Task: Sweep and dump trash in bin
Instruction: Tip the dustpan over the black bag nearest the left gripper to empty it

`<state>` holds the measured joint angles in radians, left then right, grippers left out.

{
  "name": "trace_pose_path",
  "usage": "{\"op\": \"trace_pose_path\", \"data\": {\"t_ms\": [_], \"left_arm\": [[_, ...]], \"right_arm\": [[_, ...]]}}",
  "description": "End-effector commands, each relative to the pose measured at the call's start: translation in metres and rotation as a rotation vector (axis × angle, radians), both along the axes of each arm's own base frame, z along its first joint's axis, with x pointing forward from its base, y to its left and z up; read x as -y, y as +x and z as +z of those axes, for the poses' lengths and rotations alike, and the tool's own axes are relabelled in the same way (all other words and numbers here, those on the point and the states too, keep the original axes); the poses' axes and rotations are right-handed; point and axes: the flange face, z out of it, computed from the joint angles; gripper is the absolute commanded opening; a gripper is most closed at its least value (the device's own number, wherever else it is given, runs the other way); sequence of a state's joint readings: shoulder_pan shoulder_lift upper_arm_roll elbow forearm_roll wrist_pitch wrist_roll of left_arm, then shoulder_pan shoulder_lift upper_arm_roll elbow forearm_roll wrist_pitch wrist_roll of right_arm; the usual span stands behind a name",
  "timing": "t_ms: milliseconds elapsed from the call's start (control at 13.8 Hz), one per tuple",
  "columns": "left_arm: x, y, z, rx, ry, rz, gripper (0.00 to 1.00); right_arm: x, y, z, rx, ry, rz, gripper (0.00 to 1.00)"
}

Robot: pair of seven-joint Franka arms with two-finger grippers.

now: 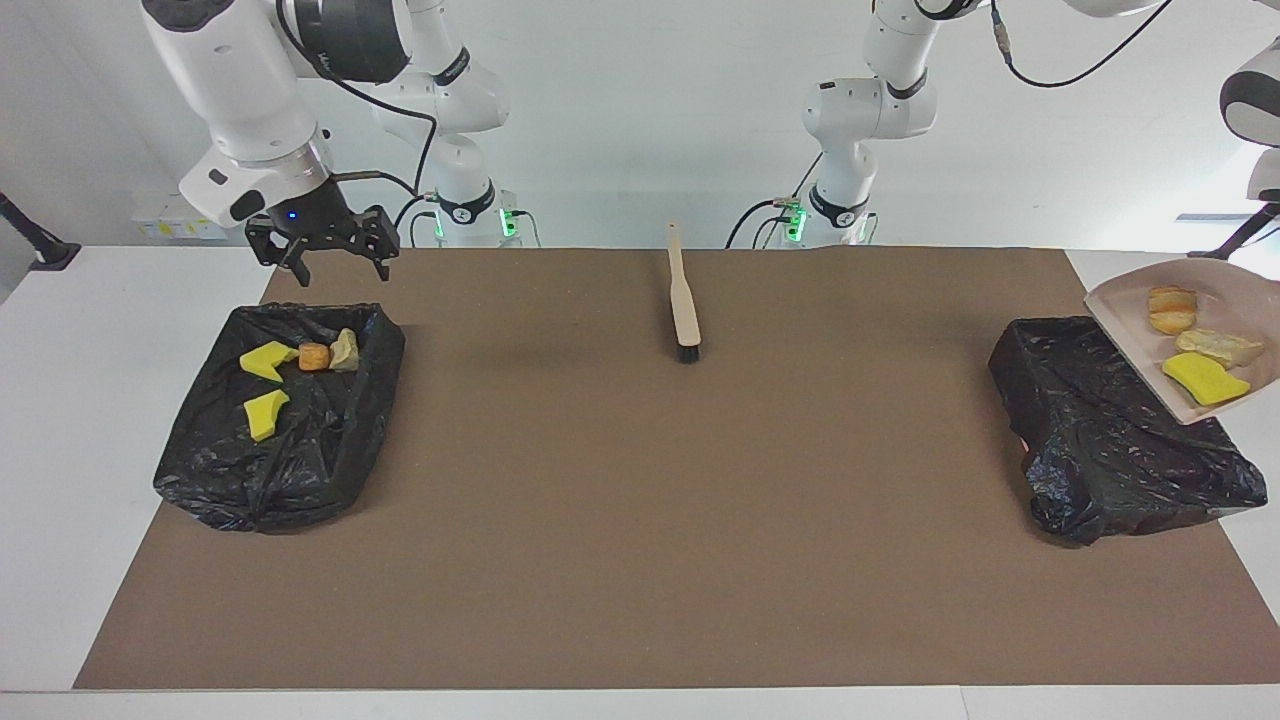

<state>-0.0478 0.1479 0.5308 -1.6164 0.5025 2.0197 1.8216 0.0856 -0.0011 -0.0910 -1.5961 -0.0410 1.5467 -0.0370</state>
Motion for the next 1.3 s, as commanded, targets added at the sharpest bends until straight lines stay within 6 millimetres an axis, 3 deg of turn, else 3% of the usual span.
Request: {"op": "trace_pose_path", "data": {"t_ms": [0, 217, 433, 650, 795, 1228], "left_arm": [[0.005, 0.009, -0.006, 0.003, 0.066, -0.028, 0.00], [0.015, 0.012, -0.014, -0.035, 0.153, -0.081, 0.00], [0.019, 0.012, -0.016, -0.025, 0.188, -0.070, 0.00], [0.030, 0.016, -0.019, -0.015, 0.266, -0.065, 0.00], [0.040, 0.015, -0.022, -0.022, 0.326, -0.061, 0.00], [0.071, 0.025, -0.016, -0.009, 0.459, -0.088, 0.00]], "right_arm": [[-0.002, -0.003, 0.005, 0.014, -0.002, -0.027, 1.00], [0.000, -0.004, 0.005, 0.011, 0.003, -0.027, 1.00], [0.021, -0.004, 0.004, 0.008, 0.004, -0.068, 1.00], [0.021, -0.006, 0.008, 0.014, 0.008, -0.072, 1.00], [0.032, -0.006, 0.009, 0.021, 0.014, -0.094, 1.00], [0.018, -0.006, 0.012, 0.031, 0.032, -0.110, 1.00]]}}
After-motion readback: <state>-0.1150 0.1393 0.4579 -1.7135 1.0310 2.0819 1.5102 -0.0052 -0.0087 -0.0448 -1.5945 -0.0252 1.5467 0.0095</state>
